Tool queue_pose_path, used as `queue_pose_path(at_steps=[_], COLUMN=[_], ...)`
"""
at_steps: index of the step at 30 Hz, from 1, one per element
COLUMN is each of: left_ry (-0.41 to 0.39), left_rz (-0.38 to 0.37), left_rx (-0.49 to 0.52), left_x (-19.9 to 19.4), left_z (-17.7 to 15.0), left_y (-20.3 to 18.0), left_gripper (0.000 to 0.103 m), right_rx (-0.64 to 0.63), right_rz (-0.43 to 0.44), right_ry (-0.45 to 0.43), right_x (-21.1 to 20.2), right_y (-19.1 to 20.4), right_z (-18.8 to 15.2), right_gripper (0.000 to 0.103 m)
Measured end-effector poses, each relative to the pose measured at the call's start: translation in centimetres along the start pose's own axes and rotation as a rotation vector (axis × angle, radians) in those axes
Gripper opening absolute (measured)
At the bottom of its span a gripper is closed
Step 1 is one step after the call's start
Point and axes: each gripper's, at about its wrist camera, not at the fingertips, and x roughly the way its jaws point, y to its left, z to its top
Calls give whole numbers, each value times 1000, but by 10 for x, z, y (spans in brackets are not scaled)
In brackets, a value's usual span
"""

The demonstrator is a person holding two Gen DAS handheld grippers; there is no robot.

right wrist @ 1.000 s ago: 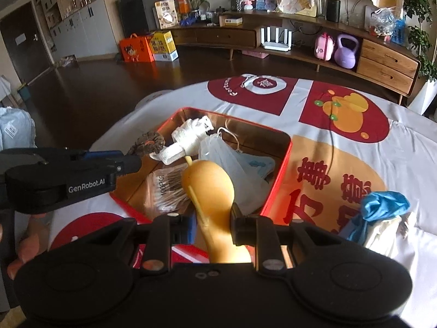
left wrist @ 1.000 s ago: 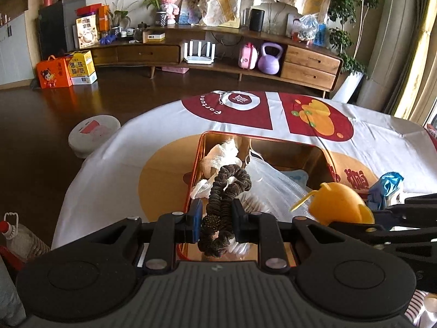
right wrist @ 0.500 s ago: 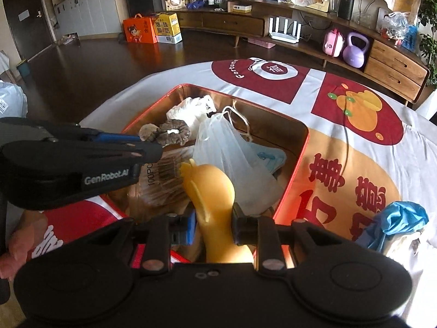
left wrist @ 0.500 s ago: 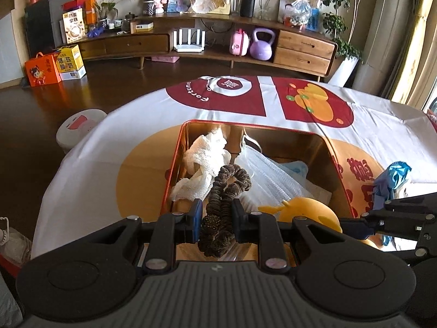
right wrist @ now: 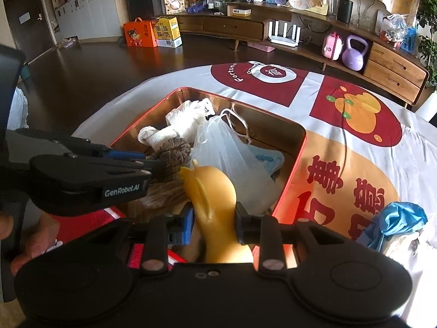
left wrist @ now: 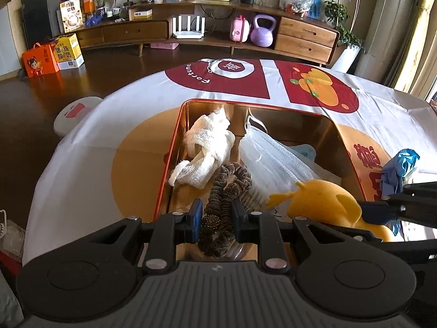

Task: Organize soft objects
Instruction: 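Open both grippers to drop the duck and bracelet into the tin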

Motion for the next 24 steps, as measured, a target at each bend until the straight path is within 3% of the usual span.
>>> queue_pose_path(at_steps=[24], left_ry=[-43], left_rz=[-23], left_rx=[-5], left_x=[-35], left_z=[-6], left_y=[-7], left_gripper=[30], right_rx=[53], right_rz=[5], right_ry=[-98], right_x=[-49], right_y=[-13], right_z=[-3], right_gripper=[53])
